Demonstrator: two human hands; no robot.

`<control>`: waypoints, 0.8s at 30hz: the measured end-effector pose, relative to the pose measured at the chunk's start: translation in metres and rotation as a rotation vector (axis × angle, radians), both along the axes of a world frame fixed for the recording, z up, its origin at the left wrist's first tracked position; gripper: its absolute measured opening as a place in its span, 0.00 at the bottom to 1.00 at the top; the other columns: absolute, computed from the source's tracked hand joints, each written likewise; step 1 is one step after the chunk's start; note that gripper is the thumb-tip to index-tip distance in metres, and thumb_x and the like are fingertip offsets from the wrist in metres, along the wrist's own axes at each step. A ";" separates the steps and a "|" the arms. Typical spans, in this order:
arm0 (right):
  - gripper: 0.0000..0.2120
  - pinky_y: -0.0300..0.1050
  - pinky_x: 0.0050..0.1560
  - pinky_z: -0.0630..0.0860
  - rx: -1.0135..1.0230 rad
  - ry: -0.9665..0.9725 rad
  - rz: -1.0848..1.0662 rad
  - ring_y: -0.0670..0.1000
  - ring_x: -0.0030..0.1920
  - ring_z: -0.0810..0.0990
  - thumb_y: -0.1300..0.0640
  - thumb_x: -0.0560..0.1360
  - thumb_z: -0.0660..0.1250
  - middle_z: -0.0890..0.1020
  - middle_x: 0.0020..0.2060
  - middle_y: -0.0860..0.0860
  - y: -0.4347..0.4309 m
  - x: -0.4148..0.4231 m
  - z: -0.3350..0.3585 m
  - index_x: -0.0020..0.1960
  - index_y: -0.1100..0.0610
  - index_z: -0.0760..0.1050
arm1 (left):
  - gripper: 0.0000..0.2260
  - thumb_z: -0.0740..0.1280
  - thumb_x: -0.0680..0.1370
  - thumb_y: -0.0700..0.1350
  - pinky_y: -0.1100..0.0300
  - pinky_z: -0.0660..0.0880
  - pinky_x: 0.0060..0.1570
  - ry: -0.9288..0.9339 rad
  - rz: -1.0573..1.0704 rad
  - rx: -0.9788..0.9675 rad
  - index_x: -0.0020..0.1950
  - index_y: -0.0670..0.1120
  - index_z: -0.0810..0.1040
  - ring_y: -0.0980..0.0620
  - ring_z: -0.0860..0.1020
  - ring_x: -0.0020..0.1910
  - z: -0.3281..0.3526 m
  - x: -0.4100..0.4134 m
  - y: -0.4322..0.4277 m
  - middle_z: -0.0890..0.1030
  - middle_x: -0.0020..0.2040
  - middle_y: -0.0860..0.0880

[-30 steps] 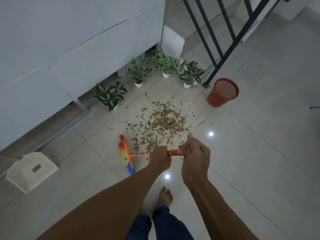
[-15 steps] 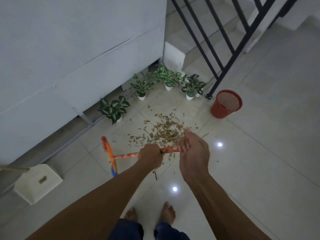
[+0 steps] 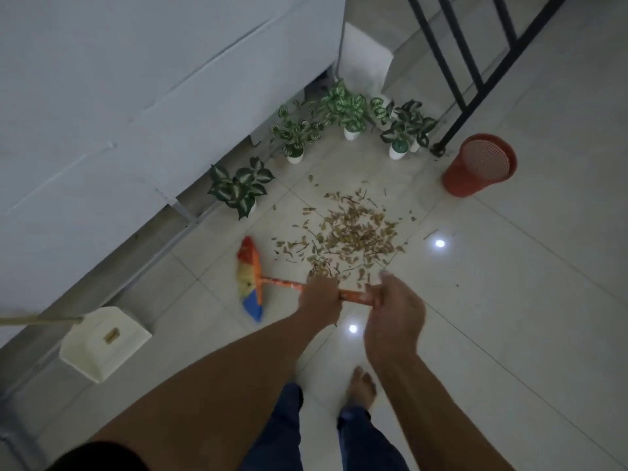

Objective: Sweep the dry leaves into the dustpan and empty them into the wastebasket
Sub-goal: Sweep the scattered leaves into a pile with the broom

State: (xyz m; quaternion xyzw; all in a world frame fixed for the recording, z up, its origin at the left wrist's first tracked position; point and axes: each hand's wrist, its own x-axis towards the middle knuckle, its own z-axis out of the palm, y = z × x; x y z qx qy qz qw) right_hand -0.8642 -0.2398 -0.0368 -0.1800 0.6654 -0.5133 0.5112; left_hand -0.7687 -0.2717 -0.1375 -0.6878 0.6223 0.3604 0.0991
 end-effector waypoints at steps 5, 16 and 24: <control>0.19 0.49 0.51 0.74 -0.084 -0.092 -0.233 0.48 0.25 0.68 0.70 0.76 0.62 0.67 0.21 0.50 -0.012 -0.038 0.048 0.27 0.64 0.74 | 0.07 0.65 0.78 0.46 0.55 0.77 0.40 0.012 -0.138 -0.078 0.51 0.44 0.78 0.45 0.80 0.46 0.034 -0.046 -0.016 0.78 0.47 0.46; 0.19 0.46 0.47 0.75 -0.085 -0.135 -0.299 0.50 0.26 0.62 0.69 0.76 0.64 0.63 0.20 0.50 -0.032 0.042 0.017 0.28 0.60 0.64 | 0.08 0.62 0.78 0.45 0.56 0.72 0.41 -0.039 -0.193 -0.046 0.50 0.43 0.78 0.44 0.80 0.48 0.014 0.031 -0.042 0.80 0.49 0.44; 0.20 0.51 0.55 0.77 -0.150 -0.028 -0.452 0.50 0.26 0.66 0.68 0.75 0.64 0.67 0.20 0.50 -0.026 -0.004 0.034 0.25 0.58 0.71 | 0.06 0.65 0.78 0.46 0.57 0.72 0.36 0.101 -0.365 -0.090 0.48 0.44 0.78 0.47 0.76 0.40 0.026 -0.030 -0.053 0.75 0.42 0.47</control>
